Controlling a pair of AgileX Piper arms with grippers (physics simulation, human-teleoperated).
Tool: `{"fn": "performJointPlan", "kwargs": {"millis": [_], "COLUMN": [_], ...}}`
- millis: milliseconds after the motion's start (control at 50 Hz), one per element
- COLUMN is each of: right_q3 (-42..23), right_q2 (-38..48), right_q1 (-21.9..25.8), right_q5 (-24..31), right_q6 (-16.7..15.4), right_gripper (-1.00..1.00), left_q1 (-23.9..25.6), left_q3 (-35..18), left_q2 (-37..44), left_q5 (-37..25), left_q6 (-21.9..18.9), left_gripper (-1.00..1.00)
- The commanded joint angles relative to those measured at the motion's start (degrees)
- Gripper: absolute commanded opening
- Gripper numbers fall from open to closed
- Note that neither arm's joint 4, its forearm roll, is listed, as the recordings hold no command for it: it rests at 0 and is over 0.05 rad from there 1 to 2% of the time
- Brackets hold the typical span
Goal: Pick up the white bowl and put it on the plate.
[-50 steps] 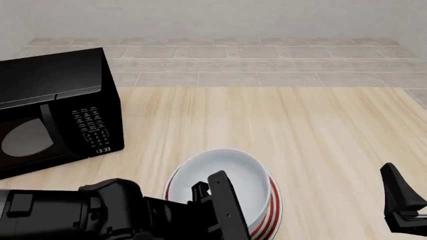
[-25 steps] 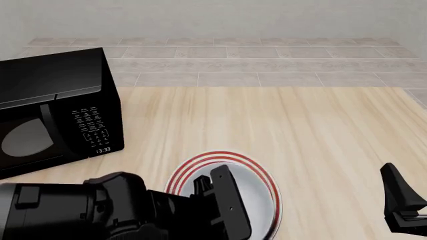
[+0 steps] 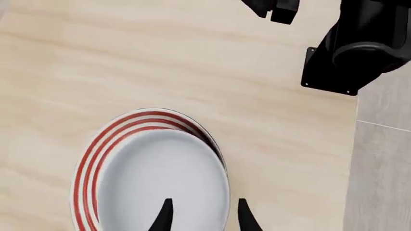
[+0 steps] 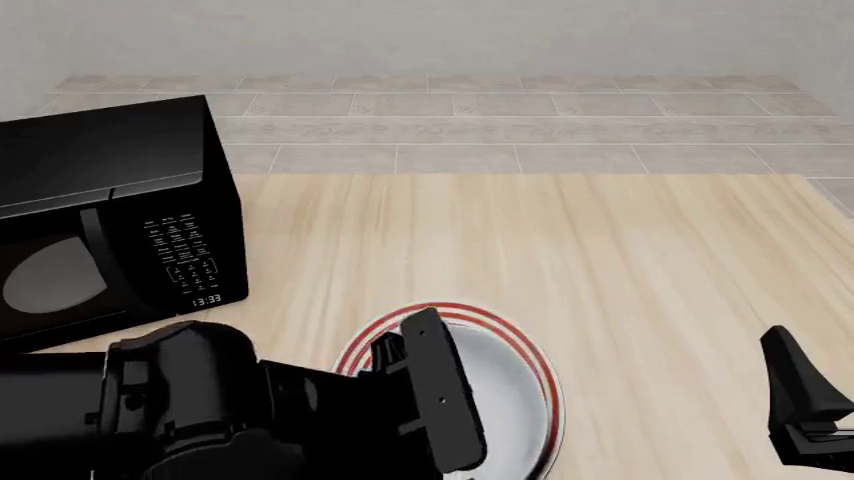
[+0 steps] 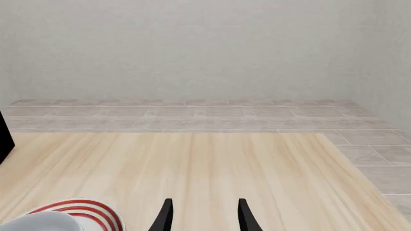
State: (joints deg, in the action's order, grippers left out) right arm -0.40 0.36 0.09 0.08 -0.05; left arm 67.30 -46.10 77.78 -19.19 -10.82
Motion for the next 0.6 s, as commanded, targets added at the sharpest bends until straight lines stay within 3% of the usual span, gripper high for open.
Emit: {"fn": "performJointPlan", "kwargs": {"millis": [20, 360, 440, 600], "right_q3": [0.0, 0.0, 0.0, 0.0], "right_q2": [0.0, 0.0, 0.0, 0.0], "right_q1": [0.0, 0.0, 0.0, 0.0], "right_q5": [0.0, 0.0, 0.0, 0.0], "right_q6": [0.0, 0.0, 0.0, 0.0], "right_gripper": [1.0, 1.0, 1.0, 1.0], "left_q1": [-0.6, -3.6, -5.0, -6.9], "left_q3": [-1.3, -3.1, -2.6, -2.0], "left_q2": [-5.7, -17.9, -21.9, -27.5], "left_q5": [-5.1, -14.5, -14.8, -16.1], "left_q6": [-1.3, -5.4, -7.9, -8.8], "left_gripper": [1.0, 1.0, 1.0, 1.0]}}
